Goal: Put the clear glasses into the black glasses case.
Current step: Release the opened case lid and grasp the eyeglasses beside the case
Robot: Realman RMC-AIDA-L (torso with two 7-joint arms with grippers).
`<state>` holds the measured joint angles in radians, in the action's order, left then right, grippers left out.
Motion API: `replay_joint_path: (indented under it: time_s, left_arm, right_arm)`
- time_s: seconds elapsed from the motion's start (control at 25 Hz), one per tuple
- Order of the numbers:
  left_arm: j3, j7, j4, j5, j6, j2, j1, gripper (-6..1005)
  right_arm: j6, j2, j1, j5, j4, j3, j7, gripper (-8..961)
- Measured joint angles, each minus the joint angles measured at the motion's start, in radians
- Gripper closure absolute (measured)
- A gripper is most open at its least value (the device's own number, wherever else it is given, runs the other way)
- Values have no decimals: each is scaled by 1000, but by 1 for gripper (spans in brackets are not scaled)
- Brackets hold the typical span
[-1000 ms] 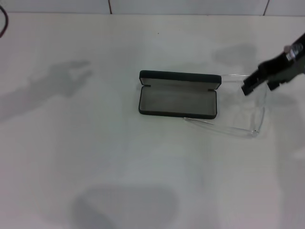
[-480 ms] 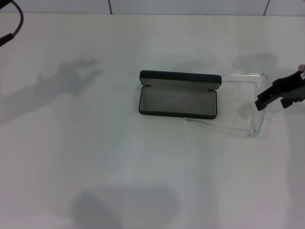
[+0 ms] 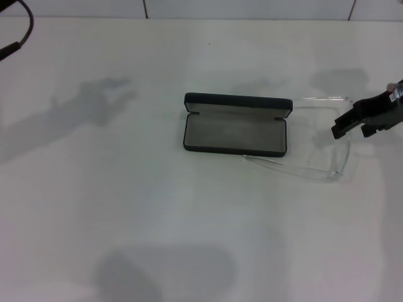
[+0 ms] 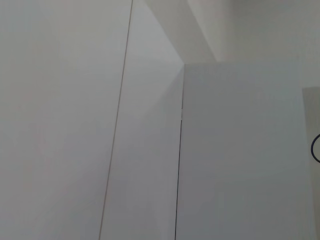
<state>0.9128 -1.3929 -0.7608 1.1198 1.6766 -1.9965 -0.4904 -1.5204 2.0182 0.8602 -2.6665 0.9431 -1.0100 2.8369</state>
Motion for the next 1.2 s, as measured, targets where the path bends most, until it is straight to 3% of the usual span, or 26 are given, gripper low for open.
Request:
replay_joint_path:
  time_s: [0.52,0.84,1.2]
  left_arm:
    - [0,11,2,-5,0,-6,7,689]
    - [1,11,3,-7,0,-11,7,695]
    - [-4,11,16,-8,-1,-11,6,702]
  right_arm:
    - [42,-2,29,-59,-67,-25,2,309]
    - [29,-3,29,-89,-62,-25,3,326]
    - [-19,-5,-2,-119,-7,-17,5,410]
